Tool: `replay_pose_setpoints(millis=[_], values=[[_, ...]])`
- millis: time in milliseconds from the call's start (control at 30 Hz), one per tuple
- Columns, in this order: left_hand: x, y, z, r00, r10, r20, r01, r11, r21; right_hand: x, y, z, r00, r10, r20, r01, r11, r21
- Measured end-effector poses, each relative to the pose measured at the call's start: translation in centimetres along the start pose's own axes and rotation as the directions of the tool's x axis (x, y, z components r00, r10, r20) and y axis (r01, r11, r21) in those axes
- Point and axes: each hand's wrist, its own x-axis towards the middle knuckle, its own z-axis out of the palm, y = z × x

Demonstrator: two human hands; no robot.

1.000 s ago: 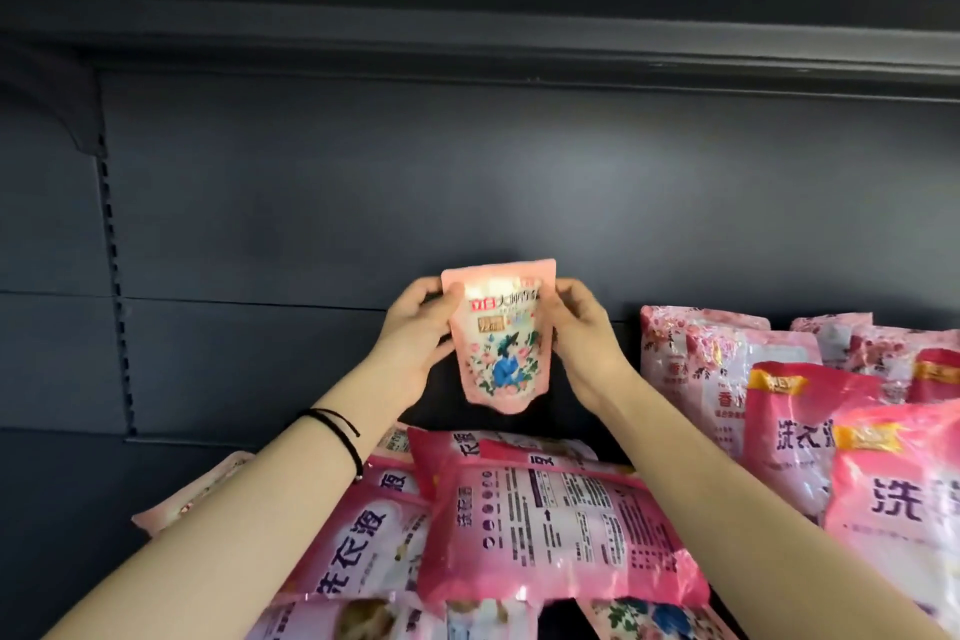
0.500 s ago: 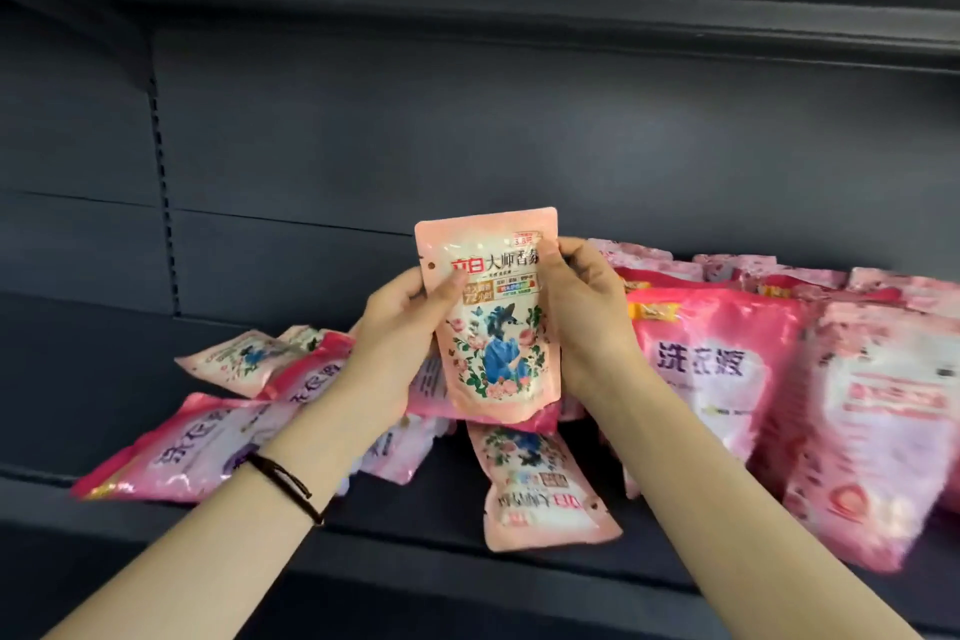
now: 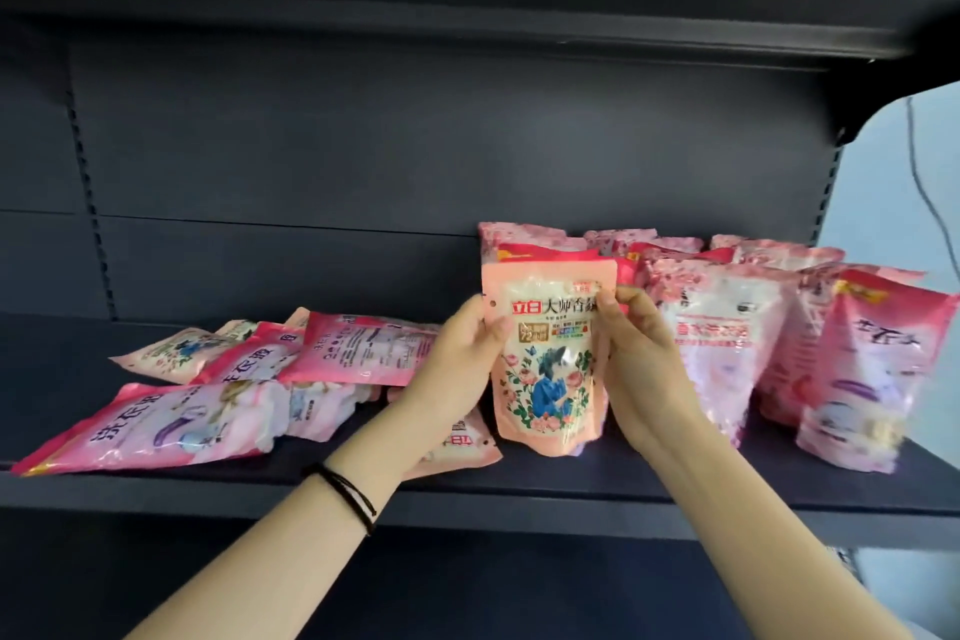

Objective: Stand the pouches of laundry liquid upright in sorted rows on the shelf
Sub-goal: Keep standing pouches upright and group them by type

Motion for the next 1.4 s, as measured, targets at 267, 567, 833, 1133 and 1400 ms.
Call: replay_pose_setpoints(millis=[267,567,833,1133,1400], values=[[0.5,-4.4,4.4,0.996,-0.083,-0.035,0.084,0.995,0.049,-0.7,3.3,-5.0,0.999,0.032,-0.026,-0.033,0.998,-0.048],[-3.7,-5.4,4.9,0.988,0.002,-0.152,0.023,0.986,0.163,-4.5,5.3,-8.9,0.992,0.112,0.052,-0.063,0.824,-0.563],[-2.6,-7.0,7.0,0.991,-0.039,-0.124,0.075,0.951,0.299,-3.8,7.0,-7.1,0.994,0.102,0.04,-0.041,0.684,-0.728],[0.2,-7.6,7.4,0.981,-0.108,-0.161,0.168,0.89,0.424,-1.6,7.2,-6.9,0.996,0.093,0.017,-0.045,0.618,-0.785],[0.7,-5.3,5.3,0.977,-0.213,0.015,0.199,0.932,0.305,-1.2,5.7,-8.4,0.985,0.161,0.056,-0.029,0.486,-0.874]])
